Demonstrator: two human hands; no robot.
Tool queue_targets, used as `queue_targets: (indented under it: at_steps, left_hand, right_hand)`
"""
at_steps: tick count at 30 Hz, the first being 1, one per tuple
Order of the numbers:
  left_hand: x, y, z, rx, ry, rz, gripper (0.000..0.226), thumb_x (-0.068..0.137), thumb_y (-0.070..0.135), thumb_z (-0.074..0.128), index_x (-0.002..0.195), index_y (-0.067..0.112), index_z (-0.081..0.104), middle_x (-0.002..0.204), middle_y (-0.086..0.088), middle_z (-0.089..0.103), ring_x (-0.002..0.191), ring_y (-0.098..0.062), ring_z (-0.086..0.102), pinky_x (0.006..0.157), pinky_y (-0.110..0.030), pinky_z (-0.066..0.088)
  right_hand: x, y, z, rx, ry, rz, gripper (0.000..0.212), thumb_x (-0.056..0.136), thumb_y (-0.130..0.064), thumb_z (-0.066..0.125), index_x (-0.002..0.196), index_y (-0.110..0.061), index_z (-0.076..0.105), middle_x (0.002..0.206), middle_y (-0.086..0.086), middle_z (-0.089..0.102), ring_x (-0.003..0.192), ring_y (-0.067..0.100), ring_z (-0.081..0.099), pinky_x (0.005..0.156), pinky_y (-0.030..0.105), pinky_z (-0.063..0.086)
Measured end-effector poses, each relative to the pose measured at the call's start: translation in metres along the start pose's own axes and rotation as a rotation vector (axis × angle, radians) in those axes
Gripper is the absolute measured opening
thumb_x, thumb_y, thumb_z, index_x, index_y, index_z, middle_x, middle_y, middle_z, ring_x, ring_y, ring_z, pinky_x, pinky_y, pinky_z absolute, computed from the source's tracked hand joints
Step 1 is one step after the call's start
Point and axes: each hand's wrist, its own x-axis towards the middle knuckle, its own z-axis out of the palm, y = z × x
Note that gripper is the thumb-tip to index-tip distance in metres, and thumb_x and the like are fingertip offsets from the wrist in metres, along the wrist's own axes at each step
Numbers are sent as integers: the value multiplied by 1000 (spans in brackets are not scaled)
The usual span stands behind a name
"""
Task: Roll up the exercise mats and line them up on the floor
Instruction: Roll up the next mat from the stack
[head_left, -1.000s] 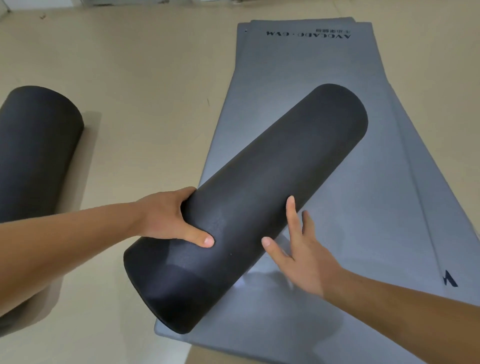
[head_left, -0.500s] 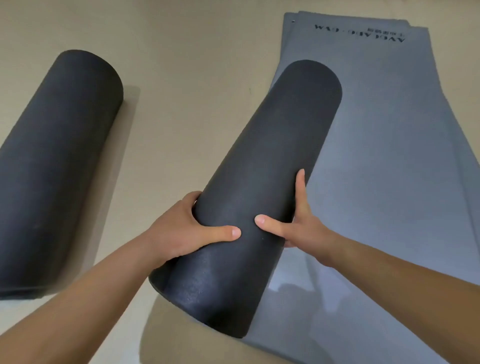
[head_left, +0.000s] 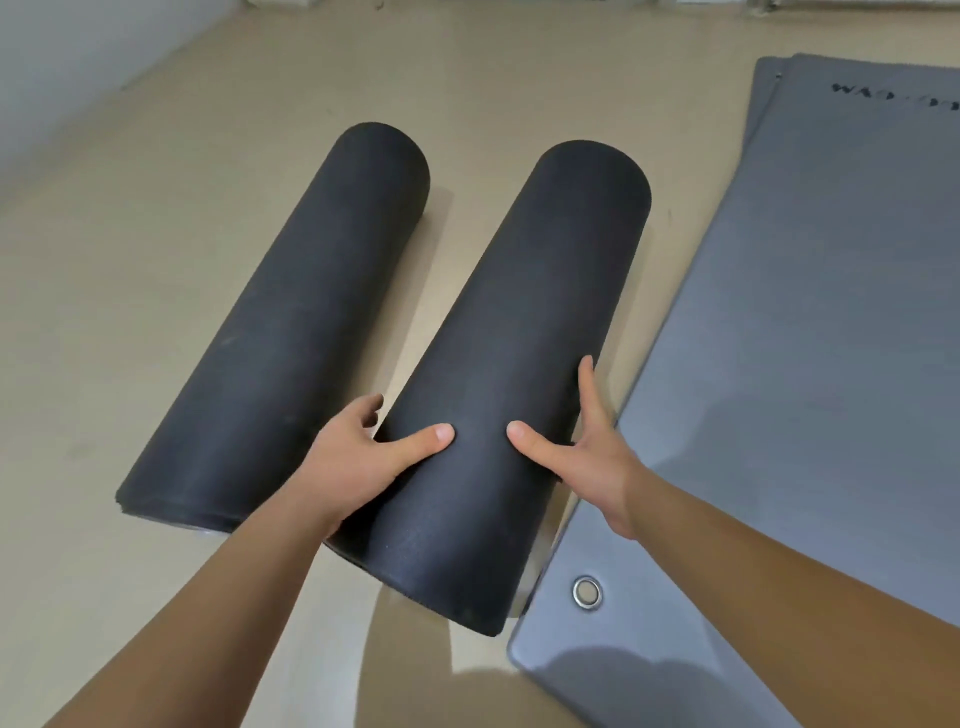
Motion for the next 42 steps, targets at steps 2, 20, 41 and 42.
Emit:
queue_targets:
  at_steps: [2, 20, 41, 42]
  left_hand:
    - [-2, -3, -13, 355, 174, 151, 106, 69, 84, 75, 155, 31, 45, 150, 9, 53, 127, -18, 59, 100, -44, 54]
    - [-23, -14, -27, 658, 188, 229, 97, 68, 92, 56, 146, 36, 39, 120, 12, 56, 109, -15, 59, 88, -39, 57]
    - [-26, -15, -9, 755, 108, 150, 121, 62, 98, 55, 156, 29, 23, 144, 6, 50, 129, -21, 53, 92, -43, 59]
    - [-28, -12, -12, 747, 116, 164, 117, 65, 95, 57, 156, 29, 24, 146, 6, 48, 131, -21, 51, 94, -44, 58]
  right_hand:
    - [4, -2, 4, -27, -41, 11, 121, 67, -58, 92, 132, -87, -5, 162, -34, 17, 146, 18, 43, 115, 55, 44]
    - [37, -39, 57, -450, -137, -292, 94, 80, -58, 82, 153, -66, 23, 170, -26, -10, 156, 5, 15, 114, 23, 26]
    - [18, -30, 57, -645, 12, -345, 84, 92, -56, 70, 161, -43, 24, 170, -6, 19, 152, 15, 30, 112, 27, 32]
    - [18, -32, 54, -639, 27, -366, 78, 93, -56, 68, 160, -40, 31, 166, -7, 29, 149, 13, 36, 112, 26, 34]
